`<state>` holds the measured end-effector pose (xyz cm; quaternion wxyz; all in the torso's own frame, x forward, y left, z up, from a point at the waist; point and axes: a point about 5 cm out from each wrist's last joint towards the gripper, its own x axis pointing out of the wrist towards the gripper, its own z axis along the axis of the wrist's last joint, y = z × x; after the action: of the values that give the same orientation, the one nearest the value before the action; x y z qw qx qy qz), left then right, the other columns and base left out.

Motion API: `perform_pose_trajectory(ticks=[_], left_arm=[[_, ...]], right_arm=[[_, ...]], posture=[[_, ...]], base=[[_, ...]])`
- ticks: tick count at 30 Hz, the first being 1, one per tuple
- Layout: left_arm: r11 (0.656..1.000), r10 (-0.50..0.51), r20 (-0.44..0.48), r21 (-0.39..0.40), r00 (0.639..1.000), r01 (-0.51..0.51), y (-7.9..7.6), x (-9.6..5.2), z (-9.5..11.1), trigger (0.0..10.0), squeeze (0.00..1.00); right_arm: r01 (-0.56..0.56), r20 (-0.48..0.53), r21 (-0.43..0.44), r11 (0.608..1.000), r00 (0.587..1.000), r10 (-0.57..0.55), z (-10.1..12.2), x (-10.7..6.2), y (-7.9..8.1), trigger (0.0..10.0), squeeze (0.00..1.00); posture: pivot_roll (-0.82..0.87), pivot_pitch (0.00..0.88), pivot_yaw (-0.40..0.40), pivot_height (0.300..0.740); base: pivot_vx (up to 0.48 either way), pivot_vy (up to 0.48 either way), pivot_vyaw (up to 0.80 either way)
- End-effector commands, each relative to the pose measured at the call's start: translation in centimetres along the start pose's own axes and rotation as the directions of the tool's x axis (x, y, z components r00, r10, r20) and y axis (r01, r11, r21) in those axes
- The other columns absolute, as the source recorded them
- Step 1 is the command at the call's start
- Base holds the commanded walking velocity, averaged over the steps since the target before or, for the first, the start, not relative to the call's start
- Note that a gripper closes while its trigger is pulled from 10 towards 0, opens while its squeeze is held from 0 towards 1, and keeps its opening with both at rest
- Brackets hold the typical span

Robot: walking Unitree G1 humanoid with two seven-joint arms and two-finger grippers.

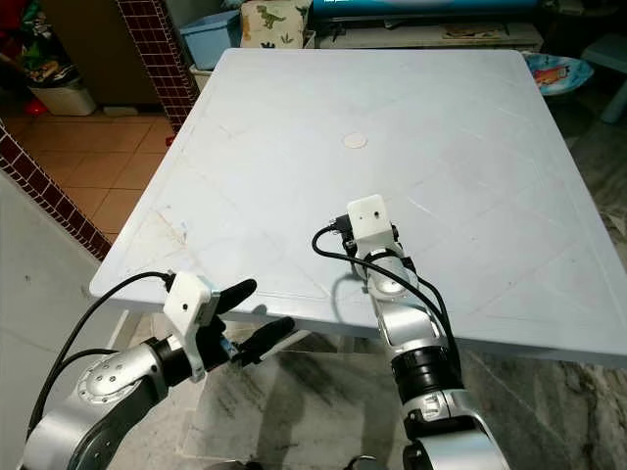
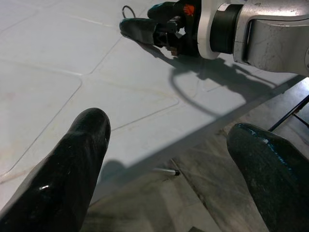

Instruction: Hang keys on a hook

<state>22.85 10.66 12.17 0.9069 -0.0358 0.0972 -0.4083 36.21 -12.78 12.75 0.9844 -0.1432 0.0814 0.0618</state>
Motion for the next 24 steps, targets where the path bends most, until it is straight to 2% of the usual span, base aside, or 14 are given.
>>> perform_pose_trajectory(ticks=[1,8,9,10,11,12,14,15,16,17,19,20,23,24], left_arm=[[1.0,0.001,-0.007,0.009,1.0,-0.001,0.0,-0.4,0.1,10.0,0.0],[1.0,0.004,-0.012,0.012,1.0,-0.004,0.0,-0.4,0.1,10.0,0.0],[1.0,0.005,-0.012,0.013,1.0,-0.005,0.0,-0.4,0.1,10.0,0.0],[1.0,0.007,-0.012,0.013,1.0,-0.006,0.0,-0.5,0.1,10.0,0.0],[1.0,0.007,-0.012,0.013,1.0,-0.006,0.0,-0.5,0.1,10.0,0.0],[1.0,0.009,-0.011,0.014,1.0,-0.008,0.0,-0.5,0.1,10.0,0.0],[1.0,0.009,-0.011,0.014,1.0,-0.009,0.0,-0.5,0.2,10.0,0.0],[1.0,0.01,-0.012,0.014,1.0,-0.01,0.0,-0.5,0.2,10.0,0.0],[1.0,0.01,-0.012,0.015,1.0,-0.01,-0.1,-0.5,0.2,10.0,0.0],[1.0,0.011,-0.012,0.015,1.0,-0.011,-0.1,-0.5,0.1,10.0,0.0],[1.0,0.011,-0.013,0.015,1.0,-0.011,-0.1,-0.6,0.1,10.0,0.0],[1.0,0.011,-0.013,0.015,1.0,-0.011,0.0,-0.6,0.2,10.0,0.0],[1.0,0.012,-0.013,0.016,1.0,-0.011,0.0,-0.6,0.2,10.0,0.0],[1.0,0.01,-0.013,0.016,1.0,-0.01,-0.1,-0.5,0.2,10.0,0.0]], right_arm=[[-0.01,0.007,0.014,1.0,1.0,0.01,0.3,0.2,0.3,10.0,1.0],[-0.039,-0.018,0.045,0.998,0.999,0.039,0.1,0.8,0.6,10.0,1.0],[-0.046,-0.021,0.07,0.996,0.999,0.048,0.0,1.0,0.7,10.0,0.84],[-0.049,-0.029,0.084,0.995,0.998,0.052,-0.1,1.0,0.7,10.0,0.19],[-0.049,-0.029,0.084,0.995,0.998,0.052,-0.1,1.0,0.7,10.0,0.19],[-0.056,-0.037,0.105,0.993,0.997,0.06,-0.2,1.1,0.8,10.0,0.0],[-0.061,-0.038,0.114,0.992,0.997,0.065,-0.3,1.2,0.9,10.0,0.0],[-0.07,-0.039,0.13,0.989,0.996,0.075,-0.3,1.2,1.0,8.5,0.0],[-0.076,-0.039,0.14,0.987,0.996,0.082,-0.4,1.2,1.1,8.5,0.0],[-0.086,-0.039,0.148,0.985,0.995,0.093,-0.4,1.3,1.2,3.1,0.0],[-0.093,-0.039,0.153,0.984,0.994,0.1,-0.4,1.3,1.3,3.1,0.0],[-0.111,-0.037,0.156,0.981,0.992,0.118,-0.4,1.4,1.5,0.0,0.0],[-0.125,-0.036,0.157,0.98,0.991,0.132,-0.4,1.4,1.8,0.0,0.0],[-0.148,-0.039,0.159,0.976,0.987,0.156,-0.6,1.3,2.5,0.0,0.0]], posture=[[0.08,0.151,0.097,0.74],[0.08,0.15,0.091,0.74],[0.09,0.149,0.089,0.74],[0.09,0.149,0.089,0.74],[0.09,0.149,0.089,0.74],[0.09,0.149,0.089,0.74],[0.09,0.149,0.089,0.74],[0.09,0.149,0.089,0.74],[0.09,0.149,0.089,0.74],[0.09,0.148,0.09,0.74],[0.09,0.148,0.09,0.74],[0.09,0.15,0.091,0.74],[0.09,0.15,0.091,0.74],[0.09,0.15,0.092,0.74]], base=[[0.0,0.0,0.0],[0.0,0.0,0.0],[0.0,0.0,0.0],[0.0,0.0,0.0],[0.0,0.0,0.0],[0.0,0.0,0.0],[0.0,0.0,0.0],[0.0,0.0,0.0],[0.0,0.0,0.0],[0.0,0.0,0.0],[0.0,0.0,0.0],[0.0,0.0,0.0],[0.0,0.0,0.0],[0.0,0.0,0.0]])
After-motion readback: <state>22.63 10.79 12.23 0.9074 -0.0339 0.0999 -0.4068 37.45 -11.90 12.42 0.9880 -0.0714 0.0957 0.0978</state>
